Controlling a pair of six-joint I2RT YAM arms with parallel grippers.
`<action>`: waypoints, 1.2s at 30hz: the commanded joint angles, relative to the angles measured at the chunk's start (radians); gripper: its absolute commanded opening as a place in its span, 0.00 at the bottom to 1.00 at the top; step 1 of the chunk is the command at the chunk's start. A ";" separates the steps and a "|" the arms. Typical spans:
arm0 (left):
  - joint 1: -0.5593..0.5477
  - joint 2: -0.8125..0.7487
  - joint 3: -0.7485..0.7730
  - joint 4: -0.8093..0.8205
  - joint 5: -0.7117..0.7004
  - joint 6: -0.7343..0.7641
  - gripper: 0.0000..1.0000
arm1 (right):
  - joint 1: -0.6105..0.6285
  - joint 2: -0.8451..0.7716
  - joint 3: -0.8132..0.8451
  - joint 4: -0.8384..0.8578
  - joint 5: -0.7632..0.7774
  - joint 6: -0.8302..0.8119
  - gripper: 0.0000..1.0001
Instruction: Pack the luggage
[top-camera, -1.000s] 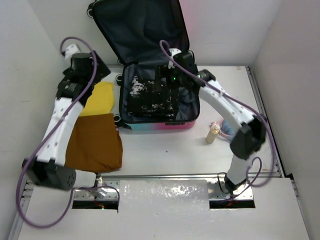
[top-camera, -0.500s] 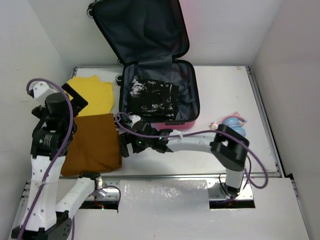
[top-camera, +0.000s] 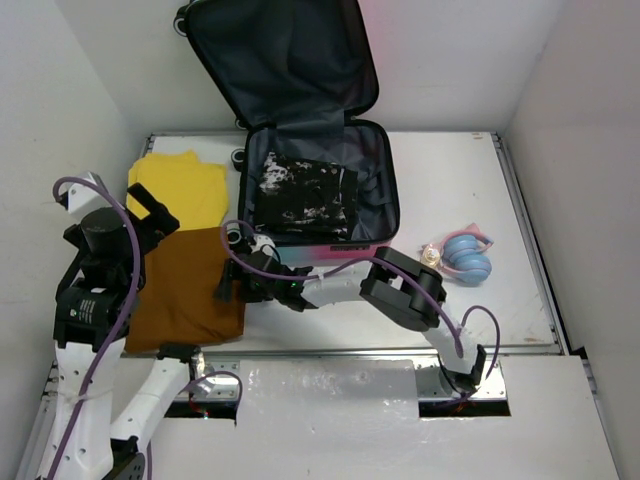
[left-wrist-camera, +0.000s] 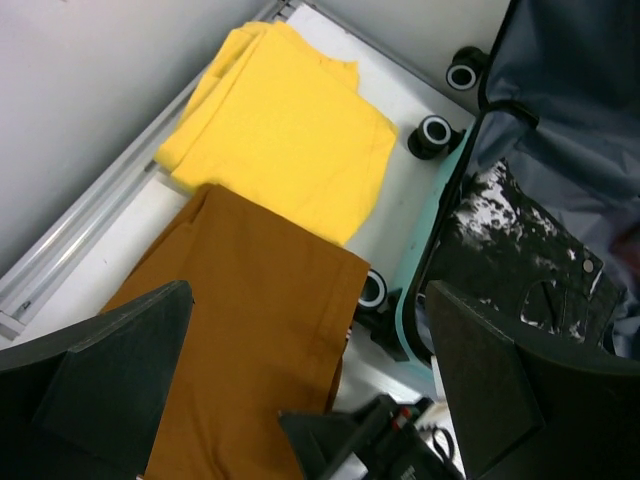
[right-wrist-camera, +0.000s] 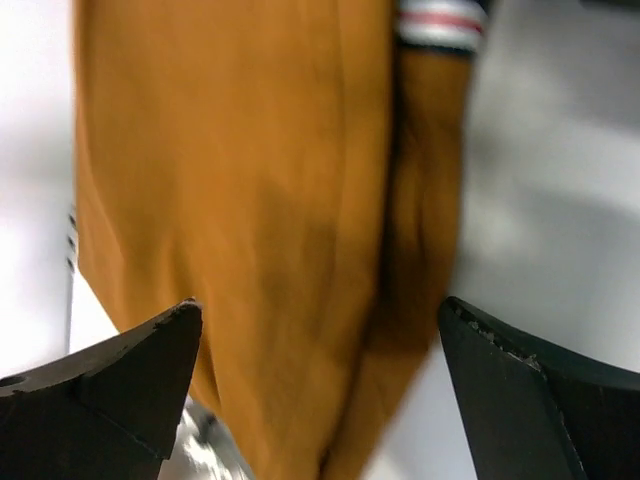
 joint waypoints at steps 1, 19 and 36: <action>-0.014 0.000 0.003 0.025 0.032 0.019 1.00 | 0.005 0.120 0.019 -0.050 0.050 0.037 0.99; -0.033 -0.013 0.002 0.036 0.050 0.034 1.00 | 0.010 0.266 0.239 -0.049 0.044 -0.287 0.00; -0.034 -0.076 0.085 0.008 -0.149 -0.020 1.00 | 0.024 -0.122 0.586 -0.586 -0.019 -1.227 0.00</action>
